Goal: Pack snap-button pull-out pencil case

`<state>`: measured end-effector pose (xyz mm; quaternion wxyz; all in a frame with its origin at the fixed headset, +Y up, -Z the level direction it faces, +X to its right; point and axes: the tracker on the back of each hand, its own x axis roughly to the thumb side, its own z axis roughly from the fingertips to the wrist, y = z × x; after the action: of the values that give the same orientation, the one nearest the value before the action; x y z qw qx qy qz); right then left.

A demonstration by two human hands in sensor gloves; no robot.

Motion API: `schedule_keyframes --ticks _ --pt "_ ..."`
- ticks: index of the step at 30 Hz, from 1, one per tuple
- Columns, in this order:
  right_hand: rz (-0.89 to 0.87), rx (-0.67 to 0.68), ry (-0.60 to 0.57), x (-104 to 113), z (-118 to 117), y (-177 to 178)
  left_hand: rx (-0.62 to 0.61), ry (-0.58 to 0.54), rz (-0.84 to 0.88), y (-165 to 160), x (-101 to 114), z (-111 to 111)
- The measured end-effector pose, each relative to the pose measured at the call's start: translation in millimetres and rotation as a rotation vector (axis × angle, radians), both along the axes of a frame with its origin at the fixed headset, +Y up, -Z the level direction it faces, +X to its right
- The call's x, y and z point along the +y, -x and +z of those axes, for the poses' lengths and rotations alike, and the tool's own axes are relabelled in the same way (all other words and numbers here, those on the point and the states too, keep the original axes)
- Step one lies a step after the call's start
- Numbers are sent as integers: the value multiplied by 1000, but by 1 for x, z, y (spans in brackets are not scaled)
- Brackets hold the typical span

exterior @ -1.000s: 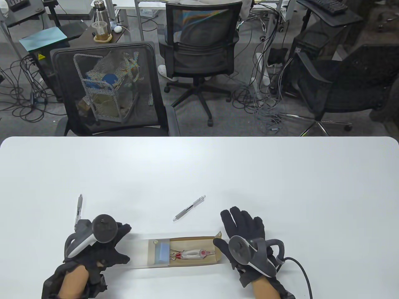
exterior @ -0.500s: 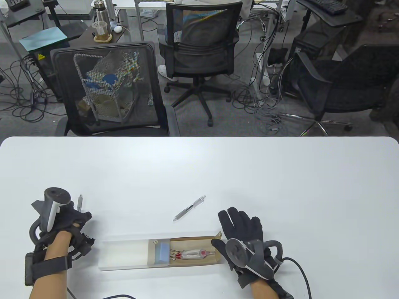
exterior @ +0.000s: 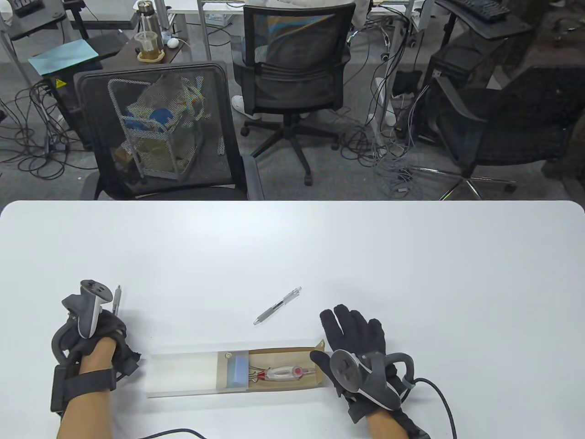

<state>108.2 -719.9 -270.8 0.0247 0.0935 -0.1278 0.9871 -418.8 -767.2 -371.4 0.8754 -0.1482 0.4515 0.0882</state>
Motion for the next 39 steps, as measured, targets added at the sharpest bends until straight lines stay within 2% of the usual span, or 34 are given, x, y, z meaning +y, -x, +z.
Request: schedule_keyframes --ticks 5,8,13,16,20,23,26,29,33,39 --pt "2 -1 0 0 0 0 10 -41 31 4 -1 3" --pt "1 -1 -4 0 0 0 -4 -104 35 3 -2 6" --pt "-2 0 -6 0 0 1 -82 -189 117 -5 7 12" --pt "3 -4 -3 -1 0 1 -199 -285 117 -24 24 15" --pt "3 0 2 -1 0 2 -450 -420 109 -71 51 24" --pt "7 -2 0 -1 0 2 -609 -481 -27 -114 66 38" --pt "7 -4 3 -1 0 2 -798 -545 -84 -156 73 55" --pt "10 -7 7 -1 0 2 -970 -552 -92 -194 74 73" --pt "16 -18 14 -1 0 0 -1172 -471 -66 -234 62 96" --pt "27 -62 36 -2 -3 -5 -1297 -419 -180 -261 46 115"
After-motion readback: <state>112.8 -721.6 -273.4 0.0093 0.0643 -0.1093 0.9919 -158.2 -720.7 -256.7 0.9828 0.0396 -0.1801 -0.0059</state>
